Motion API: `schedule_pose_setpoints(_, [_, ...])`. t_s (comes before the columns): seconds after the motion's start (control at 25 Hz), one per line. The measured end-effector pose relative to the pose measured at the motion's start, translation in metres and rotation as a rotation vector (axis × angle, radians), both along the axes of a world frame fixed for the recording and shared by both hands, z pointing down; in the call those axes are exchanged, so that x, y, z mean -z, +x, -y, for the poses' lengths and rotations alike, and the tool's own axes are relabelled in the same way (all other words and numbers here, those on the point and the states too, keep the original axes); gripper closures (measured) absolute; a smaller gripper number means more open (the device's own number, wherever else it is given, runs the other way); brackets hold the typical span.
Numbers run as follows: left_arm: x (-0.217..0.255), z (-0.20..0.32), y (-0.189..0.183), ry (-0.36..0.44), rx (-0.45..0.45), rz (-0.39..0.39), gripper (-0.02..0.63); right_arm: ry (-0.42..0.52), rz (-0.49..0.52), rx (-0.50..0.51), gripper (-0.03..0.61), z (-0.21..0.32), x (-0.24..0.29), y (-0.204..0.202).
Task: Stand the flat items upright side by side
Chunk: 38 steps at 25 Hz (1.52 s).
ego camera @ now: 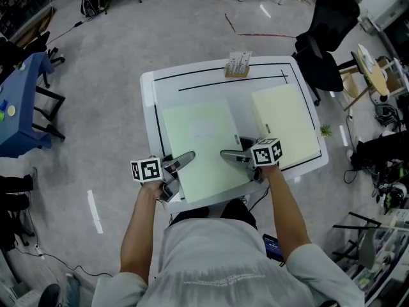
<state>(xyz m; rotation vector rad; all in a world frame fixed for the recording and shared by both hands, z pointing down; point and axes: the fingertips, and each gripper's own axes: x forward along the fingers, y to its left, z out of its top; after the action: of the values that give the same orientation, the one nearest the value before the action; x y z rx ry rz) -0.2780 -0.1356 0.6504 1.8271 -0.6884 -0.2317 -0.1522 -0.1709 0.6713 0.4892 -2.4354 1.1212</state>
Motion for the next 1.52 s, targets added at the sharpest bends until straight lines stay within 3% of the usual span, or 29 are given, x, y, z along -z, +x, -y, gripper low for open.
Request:
schedule_pose_setpoints(0.2, [0.004,-0.003,0.015,-0.016,-0.064,-0.054,0.233,0.01,0.017,0.026,0.118,-0.005,0.001,-0.002])
schedule_pose_setpoints(0.4, [0.002,-0.002,0.016,-0.044,-0.095,-0.02,0.235,0.002,0.002,0.022,0.118,-0.003,0.0,-0.003])
schedule_pose_setpoints(0.68, [0.005,-0.001,0.009,-0.103,-0.096,0.005,0.287,-0.04,0.029,-0.003,0.118,-0.001,0.003,-0.008])
schedule_pose_setpoints(0.88, [0.032,0.005,0.002,-0.051,-0.034,0.017,0.313,-0.012,0.063,0.022,0.118,0.003,0.021,-0.012])
schedule_pose_setpoints(1.04, [0.054,0.006,0.001,-0.002,0.027,0.074,0.322,0.072,0.027,0.046,0.118,0.01,0.041,-0.007])
schedule_pose_setpoints(1.52, [0.116,0.008,0.0,0.152,0.379,0.368,0.327,0.31,0.069,-0.002,0.119,0.045,0.131,0.053])
